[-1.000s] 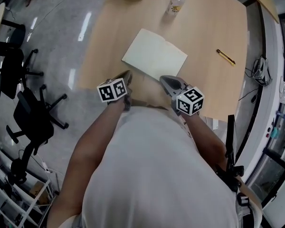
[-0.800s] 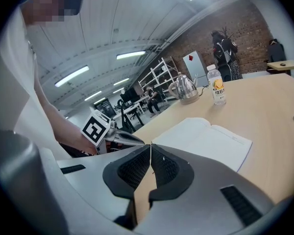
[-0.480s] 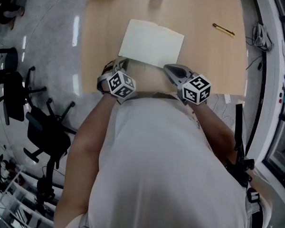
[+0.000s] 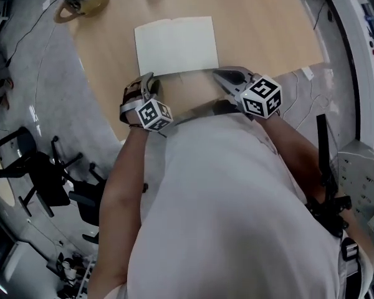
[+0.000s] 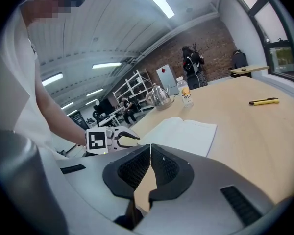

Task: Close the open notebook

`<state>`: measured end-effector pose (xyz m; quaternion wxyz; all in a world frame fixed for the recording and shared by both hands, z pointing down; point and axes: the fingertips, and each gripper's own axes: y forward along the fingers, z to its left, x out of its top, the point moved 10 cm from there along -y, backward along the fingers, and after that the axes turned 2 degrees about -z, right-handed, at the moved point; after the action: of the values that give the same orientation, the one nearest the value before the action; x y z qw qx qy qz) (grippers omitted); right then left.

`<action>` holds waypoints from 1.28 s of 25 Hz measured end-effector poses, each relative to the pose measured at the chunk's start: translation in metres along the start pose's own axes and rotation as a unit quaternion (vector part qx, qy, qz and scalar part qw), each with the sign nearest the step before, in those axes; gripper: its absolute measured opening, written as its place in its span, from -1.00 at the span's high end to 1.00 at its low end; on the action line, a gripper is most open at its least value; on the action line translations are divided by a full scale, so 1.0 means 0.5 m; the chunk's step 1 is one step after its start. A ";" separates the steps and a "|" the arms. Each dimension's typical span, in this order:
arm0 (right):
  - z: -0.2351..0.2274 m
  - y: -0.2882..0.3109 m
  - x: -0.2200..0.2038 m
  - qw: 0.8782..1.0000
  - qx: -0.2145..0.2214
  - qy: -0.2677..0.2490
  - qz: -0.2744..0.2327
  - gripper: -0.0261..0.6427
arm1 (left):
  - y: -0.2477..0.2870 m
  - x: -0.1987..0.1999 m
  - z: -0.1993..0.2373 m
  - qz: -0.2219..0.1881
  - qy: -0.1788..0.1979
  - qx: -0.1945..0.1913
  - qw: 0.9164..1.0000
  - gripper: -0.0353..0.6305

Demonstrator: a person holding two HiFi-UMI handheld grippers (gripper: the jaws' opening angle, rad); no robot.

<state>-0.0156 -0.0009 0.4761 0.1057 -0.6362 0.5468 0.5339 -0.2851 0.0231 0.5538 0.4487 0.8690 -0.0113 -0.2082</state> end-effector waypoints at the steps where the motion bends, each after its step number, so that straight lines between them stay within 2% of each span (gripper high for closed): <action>1: 0.003 -0.007 -0.004 1.000 -0.007 0.003 -0.003 0.87 | 0.004 0.000 -0.001 -0.001 0.014 0.005 1.000 0.49; 7: 0.008 -0.058 -0.034 0.998 -0.048 0.027 -0.007 0.87 | 0.015 0.011 -0.011 -0.014 0.106 0.042 0.993 0.44; 10: 0.009 -0.077 -0.043 0.997 -0.065 0.035 -0.009 0.87 | 0.023 0.010 -0.020 -0.018 0.130 0.048 0.990 0.43; 18: 0.006 -0.080 -0.041 0.997 -0.065 0.036 -0.008 0.87 | 0.036 -0.003 -0.030 -0.010 0.167 0.088 0.982 0.43; 24: 0.002 -0.079 -0.037 0.998 -0.058 0.031 0.003 0.87 | 0.034 -0.013 -0.039 0.007 0.164 0.109 0.980 0.44; 28: 0.000 -0.078 -0.038 0.998 -0.053 0.031 0.007 0.87 | 0.030 -0.016 -0.040 0.009 0.165 0.111 0.980 0.76; 32: -0.009 -0.078 -0.042 0.998 -0.048 0.032 0.009 0.87 | 0.016 -0.003 -0.036 0.002 0.172 0.120 0.978 0.78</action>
<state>0.0220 0.0231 0.4772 0.0525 -0.6522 0.5293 0.5401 -0.2785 0.0325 0.5698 0.3373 0.9392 0.0393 -0.0513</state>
